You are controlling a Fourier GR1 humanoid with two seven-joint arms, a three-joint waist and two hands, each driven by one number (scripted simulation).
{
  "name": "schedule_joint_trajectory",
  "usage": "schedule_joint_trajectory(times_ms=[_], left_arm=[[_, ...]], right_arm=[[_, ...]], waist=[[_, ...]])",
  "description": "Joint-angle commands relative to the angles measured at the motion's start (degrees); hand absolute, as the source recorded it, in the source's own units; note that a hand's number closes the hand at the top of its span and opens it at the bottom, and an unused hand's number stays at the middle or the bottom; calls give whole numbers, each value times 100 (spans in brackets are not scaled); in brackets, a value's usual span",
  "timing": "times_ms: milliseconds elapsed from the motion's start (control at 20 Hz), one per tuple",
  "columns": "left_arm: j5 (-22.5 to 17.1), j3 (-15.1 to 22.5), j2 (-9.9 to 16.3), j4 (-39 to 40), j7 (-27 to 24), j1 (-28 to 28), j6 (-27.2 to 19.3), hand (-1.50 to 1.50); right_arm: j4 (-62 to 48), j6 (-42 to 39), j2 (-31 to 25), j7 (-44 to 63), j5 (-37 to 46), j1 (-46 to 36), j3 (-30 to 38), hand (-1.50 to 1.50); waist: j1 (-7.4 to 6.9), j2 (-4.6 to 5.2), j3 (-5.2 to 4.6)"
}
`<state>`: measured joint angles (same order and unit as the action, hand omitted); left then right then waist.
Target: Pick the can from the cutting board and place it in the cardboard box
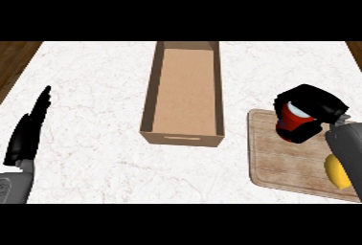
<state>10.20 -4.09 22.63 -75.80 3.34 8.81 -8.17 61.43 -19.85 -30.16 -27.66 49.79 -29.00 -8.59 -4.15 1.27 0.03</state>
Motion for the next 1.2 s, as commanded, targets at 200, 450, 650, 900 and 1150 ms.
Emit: schedule_joint_trajectory(times_ms=[200, 450, 650, 900, 1150], left_arm=[[-29, 81, 13, 9, 188, 390, 189, 0], [87, 47, -57, 170, 32, 290, 12, 0], [28, -48, 0, 258, -14, 319, 59, 0], [-10, -72, 5, 53, -49, 3, 109, 0], [111, 22, -161, 92, -171, -129, -5, 0]], right_arm=[[-1608, 912, -133, -1555, 166, -1538, 200, 150], [-2510, 1517, 4, -2034, 55, -2375, 608, 150], [-2751, 1890, 30, -2887, -422, -2727, 1095, 150], [-3425, 1507, 236, -3440, -592, -3457, 1166, 150], [-3830, 1031, 704, -3352, -689, -3903, 1037, 150]], waist=[[-253, 128, 36], [-111, 62, 17], [-88, 80, 20], [-56, 8, 7], [44, -18, 0]])
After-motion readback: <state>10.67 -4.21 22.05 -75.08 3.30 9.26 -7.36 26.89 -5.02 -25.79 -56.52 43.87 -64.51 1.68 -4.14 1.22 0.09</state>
